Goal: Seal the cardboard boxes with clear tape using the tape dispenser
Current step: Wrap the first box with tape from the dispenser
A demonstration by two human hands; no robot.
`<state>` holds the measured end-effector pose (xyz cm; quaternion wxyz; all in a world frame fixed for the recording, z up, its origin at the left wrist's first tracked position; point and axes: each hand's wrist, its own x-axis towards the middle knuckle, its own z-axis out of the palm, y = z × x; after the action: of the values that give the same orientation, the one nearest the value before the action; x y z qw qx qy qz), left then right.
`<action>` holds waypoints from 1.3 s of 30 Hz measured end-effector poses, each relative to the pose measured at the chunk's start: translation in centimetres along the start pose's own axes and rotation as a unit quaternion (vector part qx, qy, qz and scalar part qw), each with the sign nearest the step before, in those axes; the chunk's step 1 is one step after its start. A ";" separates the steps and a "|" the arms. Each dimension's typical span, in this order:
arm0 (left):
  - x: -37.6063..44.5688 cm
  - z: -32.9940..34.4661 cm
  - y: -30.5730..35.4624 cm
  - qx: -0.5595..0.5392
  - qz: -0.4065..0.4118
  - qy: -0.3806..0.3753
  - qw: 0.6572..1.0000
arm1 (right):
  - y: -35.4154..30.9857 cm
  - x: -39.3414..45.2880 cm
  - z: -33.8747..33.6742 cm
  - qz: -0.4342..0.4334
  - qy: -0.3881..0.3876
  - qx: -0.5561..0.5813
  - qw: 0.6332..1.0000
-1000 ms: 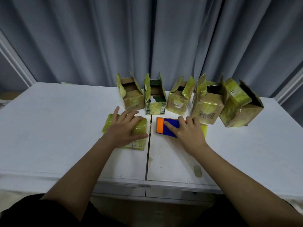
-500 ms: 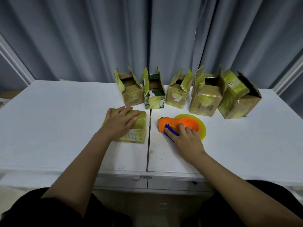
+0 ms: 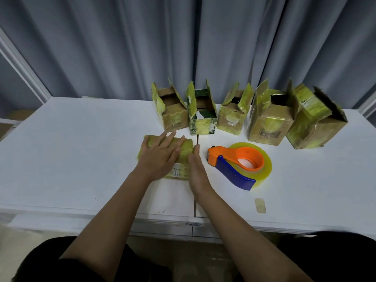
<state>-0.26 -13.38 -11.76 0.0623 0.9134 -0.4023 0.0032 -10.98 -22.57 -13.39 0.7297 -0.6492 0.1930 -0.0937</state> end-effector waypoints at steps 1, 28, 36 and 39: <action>-0.1 0.1 0.0 0.009 0.001 -0.001 1.000 | 0.3 0.2 0.1 0.004 0.006 0.000 1.000; -2.0 -1.0 -1.3 -0.371 -0.255 0.069 0.890 | -3.0 -0.7 -2.9 -0.043 0.015 -0.317 0.947; 1.1 -1.2 -0.4 -0.213 -0.253 0.050 0.942 | -1.5 -1.0 -11.6 0.046 0.154 -0.683 0.713; 1.8 -1.1 0.4 -0.118 -0.209 0.119 0.963 | -1.2 -0.9 -12.7 0.023 0.112 -0.668 0.736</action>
<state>0.72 -14.91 -10.54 0.2165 0.9563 -0.1897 0.0509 -16.82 -33.92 -13.14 0.0840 -0.9499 0.3009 0.0040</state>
